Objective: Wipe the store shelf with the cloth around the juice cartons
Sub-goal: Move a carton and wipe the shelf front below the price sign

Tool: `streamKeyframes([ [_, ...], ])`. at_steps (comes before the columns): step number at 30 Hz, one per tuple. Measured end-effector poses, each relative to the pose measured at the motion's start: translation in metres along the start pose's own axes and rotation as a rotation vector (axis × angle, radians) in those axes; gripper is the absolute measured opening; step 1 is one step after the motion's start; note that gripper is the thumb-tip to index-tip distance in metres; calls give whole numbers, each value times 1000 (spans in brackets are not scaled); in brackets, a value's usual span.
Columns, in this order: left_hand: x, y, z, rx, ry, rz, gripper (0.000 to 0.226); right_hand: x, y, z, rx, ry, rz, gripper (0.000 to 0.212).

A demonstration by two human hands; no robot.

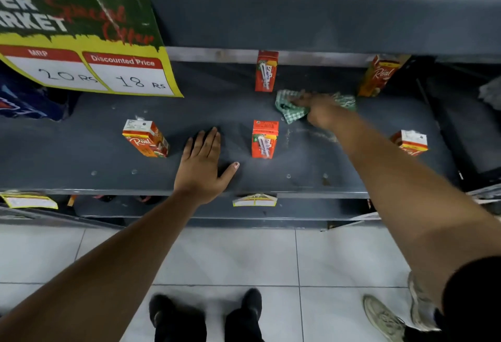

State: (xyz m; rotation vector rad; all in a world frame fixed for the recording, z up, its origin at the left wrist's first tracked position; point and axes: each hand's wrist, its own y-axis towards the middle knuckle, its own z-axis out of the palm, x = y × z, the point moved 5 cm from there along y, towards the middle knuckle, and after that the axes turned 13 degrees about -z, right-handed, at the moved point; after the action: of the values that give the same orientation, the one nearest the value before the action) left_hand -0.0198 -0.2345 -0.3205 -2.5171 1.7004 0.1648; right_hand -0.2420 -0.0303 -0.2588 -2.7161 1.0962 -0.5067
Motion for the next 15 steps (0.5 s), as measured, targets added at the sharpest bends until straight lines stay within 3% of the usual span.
streamKeyframes([
  [3,0,-1,-1,14,-3,-4,92,11,-29,14,-25,27,-59,80],
  [9,-1,-1,-2,17,1,-11,93,36,-88,34,34,130,-93,83],
  [11,-2,0,-2,13,-2,-9,93,41,-105,31,38,236,-79,72],
  [13,-3,1,-3,5,-3,-10,93,42,-114,11,15,361,-14,47],
  [15,-4,1,-4,4,-6,-8,92,31,-111,-21,-98,395,87,33],
])
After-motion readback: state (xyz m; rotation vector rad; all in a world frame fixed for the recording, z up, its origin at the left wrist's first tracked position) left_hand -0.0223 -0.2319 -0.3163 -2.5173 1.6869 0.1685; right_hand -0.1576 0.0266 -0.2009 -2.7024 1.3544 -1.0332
